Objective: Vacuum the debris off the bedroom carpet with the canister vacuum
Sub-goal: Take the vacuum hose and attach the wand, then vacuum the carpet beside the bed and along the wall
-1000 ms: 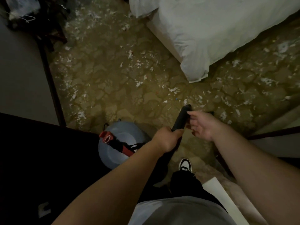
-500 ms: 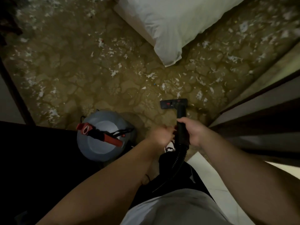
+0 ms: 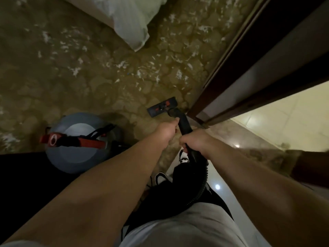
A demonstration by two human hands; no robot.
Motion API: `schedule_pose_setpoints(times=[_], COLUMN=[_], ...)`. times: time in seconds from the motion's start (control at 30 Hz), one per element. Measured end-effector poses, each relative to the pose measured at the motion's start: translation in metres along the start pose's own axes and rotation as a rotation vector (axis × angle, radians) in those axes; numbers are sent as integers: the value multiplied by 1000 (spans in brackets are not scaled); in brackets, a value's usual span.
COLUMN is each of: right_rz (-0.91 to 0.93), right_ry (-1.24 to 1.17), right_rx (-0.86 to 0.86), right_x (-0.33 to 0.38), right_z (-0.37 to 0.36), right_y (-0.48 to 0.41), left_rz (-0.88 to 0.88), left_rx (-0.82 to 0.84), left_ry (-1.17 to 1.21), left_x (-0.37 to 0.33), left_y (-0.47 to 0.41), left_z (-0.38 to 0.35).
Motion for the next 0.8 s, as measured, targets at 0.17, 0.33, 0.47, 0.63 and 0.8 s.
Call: schedule_pose_setpoints(times=[0.17, 0.33, 0.47, 0.63, 0.8], right_rz=[1, 51, 56, 75, 94], right_ry=[81, 117, 147, 196, 291], right_rx=[-11, 26, 62, 114, 199], right_x=[3, 18, 36, 68, 110], right_z=[24, 41, 46, 52, 61], right_y=[7, 7, 0, -5, -4], left_rz=[98, 81, 97, 88, 72], left_rx=[28, 34, 70, 56, 51], left_ry=[42, 78, 158, 227, 308], left_x=[-26, -37, -50, -73, -92], left_y=[1, -8, -13, -12, -18], left_z=[-19, -19, -14, -2, 14])
Point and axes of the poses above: each hand's wrist, its own y-axis away from the middle knuckle, its own z-axis out of the back of the hand, x = y × z, the point moved 2 cm from there along -y, towards the middle knuckle, and after that the axes turned 11 degrees about -y, right-handed, at the moved point
